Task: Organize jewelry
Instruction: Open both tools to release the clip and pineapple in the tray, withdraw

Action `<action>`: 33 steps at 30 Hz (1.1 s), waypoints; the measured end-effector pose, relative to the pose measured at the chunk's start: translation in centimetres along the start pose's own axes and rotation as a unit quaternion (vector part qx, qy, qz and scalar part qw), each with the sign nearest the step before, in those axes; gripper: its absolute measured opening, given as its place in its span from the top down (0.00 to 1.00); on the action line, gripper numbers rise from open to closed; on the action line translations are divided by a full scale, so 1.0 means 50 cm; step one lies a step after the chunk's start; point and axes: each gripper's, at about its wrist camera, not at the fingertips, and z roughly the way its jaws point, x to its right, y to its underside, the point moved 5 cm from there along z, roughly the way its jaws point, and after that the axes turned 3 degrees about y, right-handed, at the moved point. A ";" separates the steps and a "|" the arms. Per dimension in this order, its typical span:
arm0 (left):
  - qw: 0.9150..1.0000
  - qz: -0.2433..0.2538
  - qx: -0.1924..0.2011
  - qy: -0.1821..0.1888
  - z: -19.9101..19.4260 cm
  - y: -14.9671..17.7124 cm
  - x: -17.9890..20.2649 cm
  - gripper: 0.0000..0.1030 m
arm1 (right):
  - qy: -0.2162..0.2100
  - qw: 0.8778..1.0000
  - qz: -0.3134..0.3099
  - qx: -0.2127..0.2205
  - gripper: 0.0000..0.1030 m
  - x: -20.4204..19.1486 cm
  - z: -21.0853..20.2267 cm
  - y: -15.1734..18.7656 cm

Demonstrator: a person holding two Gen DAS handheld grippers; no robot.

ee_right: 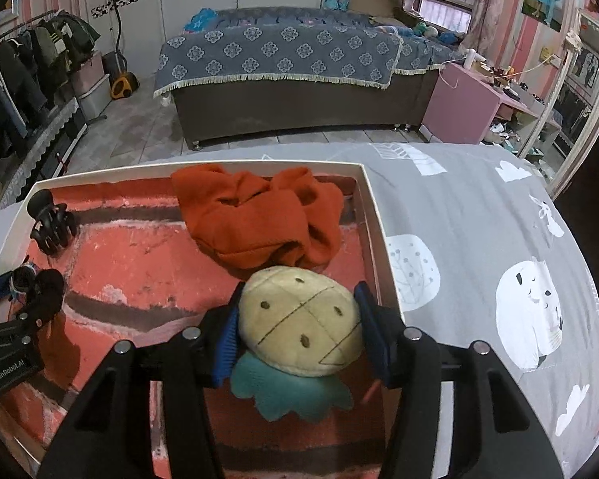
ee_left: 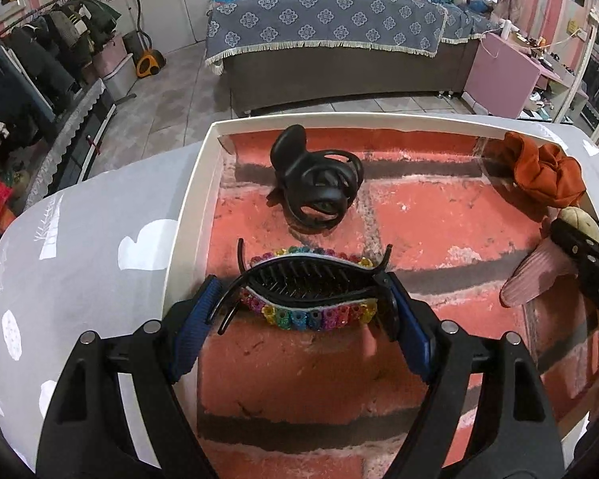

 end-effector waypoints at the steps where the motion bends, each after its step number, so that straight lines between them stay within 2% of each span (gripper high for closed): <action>1: 1.000 -0.001 0.000 0.000 0.000 0.000 -0.001 0.23 | -0.001 1.000 0.000 0.000 0.47 0.000 -0.002 0.000; 4: 1.000 -0.004 -0.003 0.002 0.000 -0.001 0.000 0.23 | -0.001 1.000 -0.005 0.002 0.46 -0.006 -0.007 0.001; 8: 1.000 -0.006 0.000 0.004 -0.014 -0.002 -0.005 0.20 | -0.005 1.000 -0.013 0.006 0.31 -0.007 -0.021 0.003; 10: 1.000 -0.006 0.008 0.009 -0.029 -0.002 -0.003 0.13 | -0.003 1.000 -0.019 0.010 0.27 -0.007 -0.034 0.005; 15: 0.999 -0.010 0.028 0.021 -0.090 0.009 -0.001 0.10 | -0.032 0.999 -0.022 0.024 0.23 0.009 -0.094 0.011; 17: 0.998 -0.022 0.040 0.033 -0.132 0.017 -0.013 0.07 | -0.022 0.998 -0.022 0.046 0.14 0.027 -0.128 0.010; 18: 0.998 -0.029 0.051 0.034 -0.156 0.020 -0.023 0.05 | -0.020 0.998 -0.019 0.056 0.13 0.036 -0.146 0.011; 21: 0.996 -0.045 0.071 0.040 -0.211 0.038 -0.047 0.05 | -0.030 0.997 -0.005 0.073 0.13 0.064 -0.190 0.016; 27: 0.992 -0.061 0.108 0.029 -0.327 0.087 -0.103 0.05 | -0.040 0.994 0.004 0.102 0.12 0.104 -0.272 0.043; 33: 0.988 -0.043 0.148 0.000 -0.427 0.151 -0.132 0.05 | -0.063 0.990 0.020 0.127 0.12 0.134 -0.343 0.095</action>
